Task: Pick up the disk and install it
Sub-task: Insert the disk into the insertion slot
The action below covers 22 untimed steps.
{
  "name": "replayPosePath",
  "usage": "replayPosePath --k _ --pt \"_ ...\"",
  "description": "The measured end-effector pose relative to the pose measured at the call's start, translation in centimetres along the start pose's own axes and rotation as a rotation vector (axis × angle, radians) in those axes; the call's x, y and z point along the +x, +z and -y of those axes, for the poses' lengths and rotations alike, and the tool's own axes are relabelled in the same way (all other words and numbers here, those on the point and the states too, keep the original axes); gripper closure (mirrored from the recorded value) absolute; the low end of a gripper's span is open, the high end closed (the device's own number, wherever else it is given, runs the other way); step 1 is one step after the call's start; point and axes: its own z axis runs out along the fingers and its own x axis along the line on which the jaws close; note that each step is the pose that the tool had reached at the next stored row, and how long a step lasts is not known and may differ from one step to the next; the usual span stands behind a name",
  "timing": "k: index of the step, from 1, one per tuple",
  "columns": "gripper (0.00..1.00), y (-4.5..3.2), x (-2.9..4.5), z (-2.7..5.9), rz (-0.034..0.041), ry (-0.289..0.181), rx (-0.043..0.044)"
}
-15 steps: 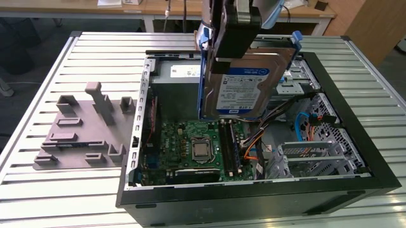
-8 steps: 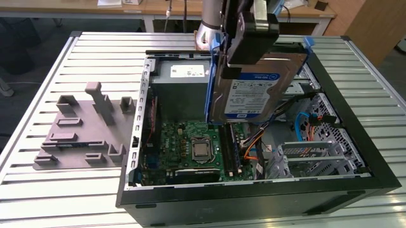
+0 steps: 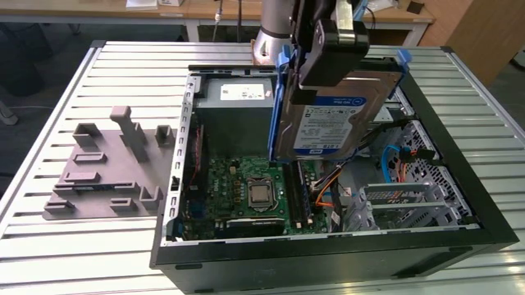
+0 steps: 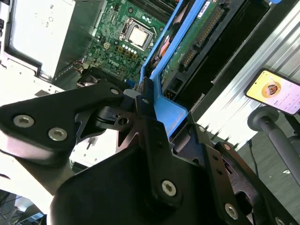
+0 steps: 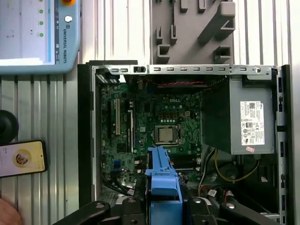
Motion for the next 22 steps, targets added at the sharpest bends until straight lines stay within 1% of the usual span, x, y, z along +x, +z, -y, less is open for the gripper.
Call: replayPosePath --k 5,10,12,16,18,22 --pt "0.64 0.0 0.27 0.33 -0.0001 0.0 0.0" --pt "0.64 -0.02 0.72 0.55 -0.0001 0.0 0.0" --pt "0.64 -0.03 1.0 0.77 0.0 0.0 0.0" --pt "0.64 -0.07 1.5 1.49 -0.0001 0.0 0.0" --pt "0.64 -0.1 1.7 2.04 -0.0001 0.0 0.0" --pt "0.64 -0.12 1.78 3.19 0.0 0.0 0.0"
